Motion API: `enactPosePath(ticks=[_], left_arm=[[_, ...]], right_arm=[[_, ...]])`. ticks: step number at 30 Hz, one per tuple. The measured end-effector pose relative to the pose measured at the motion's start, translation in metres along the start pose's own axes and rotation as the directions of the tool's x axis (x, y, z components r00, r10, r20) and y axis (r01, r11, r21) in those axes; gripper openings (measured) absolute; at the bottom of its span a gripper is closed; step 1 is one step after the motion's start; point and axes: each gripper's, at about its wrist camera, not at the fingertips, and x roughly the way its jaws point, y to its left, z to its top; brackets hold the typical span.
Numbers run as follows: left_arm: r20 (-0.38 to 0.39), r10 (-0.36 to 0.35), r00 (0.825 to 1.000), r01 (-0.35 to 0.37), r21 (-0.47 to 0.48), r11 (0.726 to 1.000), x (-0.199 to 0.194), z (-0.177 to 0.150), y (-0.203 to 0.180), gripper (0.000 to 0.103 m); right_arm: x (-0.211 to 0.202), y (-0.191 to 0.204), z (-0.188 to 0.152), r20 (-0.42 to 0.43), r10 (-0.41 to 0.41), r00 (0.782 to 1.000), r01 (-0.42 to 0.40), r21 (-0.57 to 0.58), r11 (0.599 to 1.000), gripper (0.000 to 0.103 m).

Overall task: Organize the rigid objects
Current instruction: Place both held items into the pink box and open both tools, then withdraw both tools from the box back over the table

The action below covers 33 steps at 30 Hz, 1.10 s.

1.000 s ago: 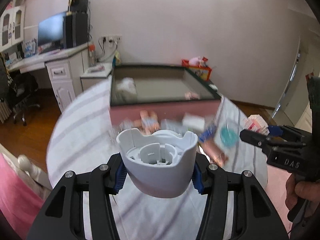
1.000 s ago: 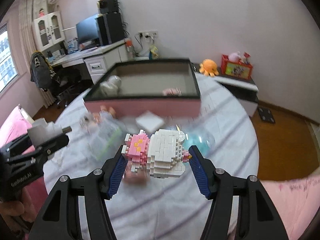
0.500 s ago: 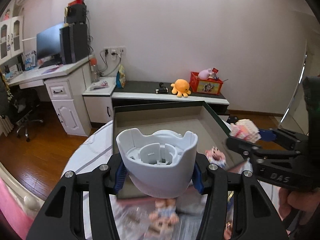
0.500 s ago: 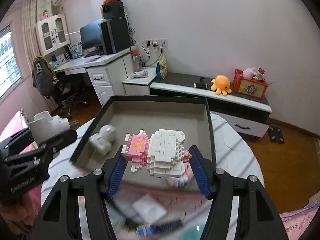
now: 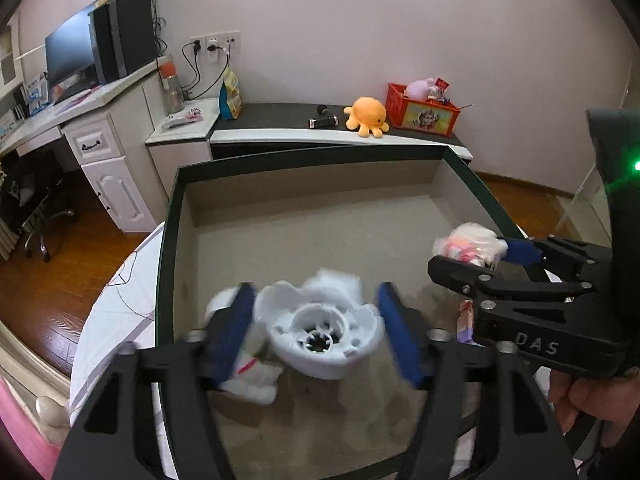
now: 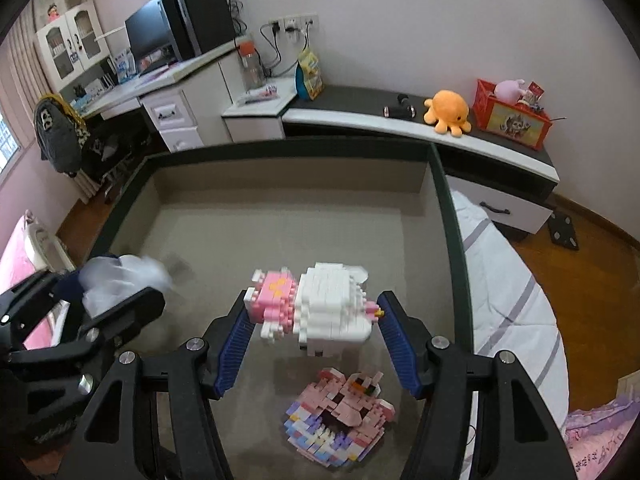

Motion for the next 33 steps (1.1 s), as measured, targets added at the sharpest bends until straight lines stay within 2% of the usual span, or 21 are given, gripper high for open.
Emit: enactPosePath(ticks=[2, 3, 6, 9, 17, 23, 29, 33], left_arm=[[0.039, 0.016, 0.999, -0.016, -0.009, 1.0, -0.009, -0.001, 0.002, 0.095], [0.055, 0.02, 0.998, -0.019, -0.013, 1.0, -0.013, -0.003, 0.002, 0.099], [0.097, 0.024, 0.995, -0.021, -0.032, 0.999, -0.028, -0.004, 0.008, 0.102], [0.132, 0.04, 0.99, -0.034, -0.053, 0.998, -0.047, -0.008, 0.013, 0.103], [0.218, 0.086, 0.972, -0.067, -0.095, 0.993, -0.11, -0.036, 0.023, 0.103], [0.254, 0.115, 0.96, -0.093, -0.097, 0.991, -0.152, -0.062, 0.024, 0.103], [0.271, 0.119, 0.955, -0.097, -0.096, 0.991, -0.186, -0.09, 0.016, 0.103], [0.282, 0.119, 0.952, -0.095, -0.1, 0.99, -0.208, -0.112, 0.014, 0.103]], right_arm=[[0.004, 0.001, -0.001, -0.014, -0.004, 1.0, 0.004, -0.011, 1.0, 0.073], [0.004, 0.002, -0.002, -0.019, -0.01, 1.0, 0.01, -0.018, 1.0, 0.084], [0.002, 0.001, -0.005, -0.021, -0.011, 1.0, 0.011, 0.003, 1.0, 0.085], [-0.008, 0.0, -0.007, 0.001, -0.001, 1.0, 0.001, 0.043, 0.999, 0.103], [-0.07, 0.013, -0.025, 0.155, 0.003, 0.988, -0.019, 0.098, 0.995, 0.103], [-0.139, 0.032, -0.058, 0.29, -0.016, 0.957, -0.012, 0.096, 0.995, 0.103], [-0.189, 0.052, -0.096, 0.373, -0.03, 0.927, -0.003, 0.087, 0.996, 0.103], [-0.217, 0.06, -0.123, 0.422, -0.077, 0.903, 0.041, 0.093, 0.995, 0.103]])
